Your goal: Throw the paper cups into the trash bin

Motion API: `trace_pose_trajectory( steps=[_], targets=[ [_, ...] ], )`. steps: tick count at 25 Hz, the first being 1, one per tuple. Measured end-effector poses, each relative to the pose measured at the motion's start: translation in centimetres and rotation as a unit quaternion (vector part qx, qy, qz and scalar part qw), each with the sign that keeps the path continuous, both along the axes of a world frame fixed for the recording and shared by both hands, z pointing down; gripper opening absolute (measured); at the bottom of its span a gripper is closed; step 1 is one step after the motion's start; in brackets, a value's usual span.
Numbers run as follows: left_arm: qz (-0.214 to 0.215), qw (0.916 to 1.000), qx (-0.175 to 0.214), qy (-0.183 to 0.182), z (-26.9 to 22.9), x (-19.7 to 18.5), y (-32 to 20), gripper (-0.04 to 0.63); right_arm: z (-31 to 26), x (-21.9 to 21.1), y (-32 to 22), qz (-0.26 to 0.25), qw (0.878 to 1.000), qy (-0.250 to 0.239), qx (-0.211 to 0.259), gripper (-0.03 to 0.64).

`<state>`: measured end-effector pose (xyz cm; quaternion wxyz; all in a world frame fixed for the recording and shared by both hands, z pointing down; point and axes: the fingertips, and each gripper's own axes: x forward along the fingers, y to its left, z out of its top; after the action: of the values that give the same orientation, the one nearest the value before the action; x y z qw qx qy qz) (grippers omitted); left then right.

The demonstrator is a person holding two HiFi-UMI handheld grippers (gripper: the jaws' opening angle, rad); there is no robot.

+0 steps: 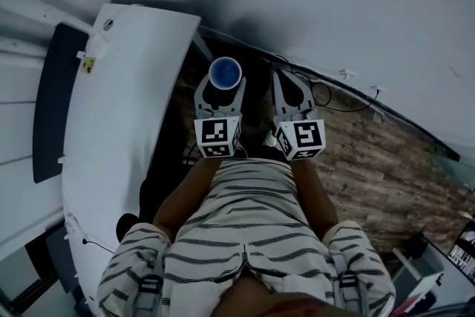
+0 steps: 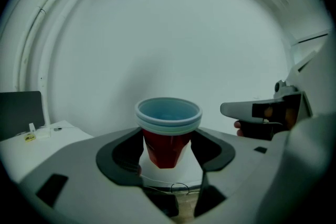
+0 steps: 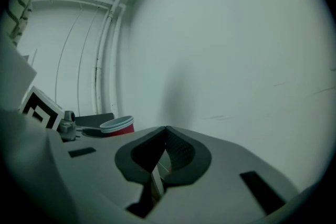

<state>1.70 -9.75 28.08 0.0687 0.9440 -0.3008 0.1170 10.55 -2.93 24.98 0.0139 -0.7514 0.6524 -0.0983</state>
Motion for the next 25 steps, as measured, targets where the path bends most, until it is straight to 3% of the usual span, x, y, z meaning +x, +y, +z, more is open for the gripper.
trace_pose_trajectory(
  steps=[25],
  targets=[
    [0.026, 0.9965, -0.059, -0.053, 8.5, 2.3, 2.4, 0.299, 9.2, 0.5, 2.2, 0.002, 0.996, -0.042, -0.084, 0.011]
  ],
)
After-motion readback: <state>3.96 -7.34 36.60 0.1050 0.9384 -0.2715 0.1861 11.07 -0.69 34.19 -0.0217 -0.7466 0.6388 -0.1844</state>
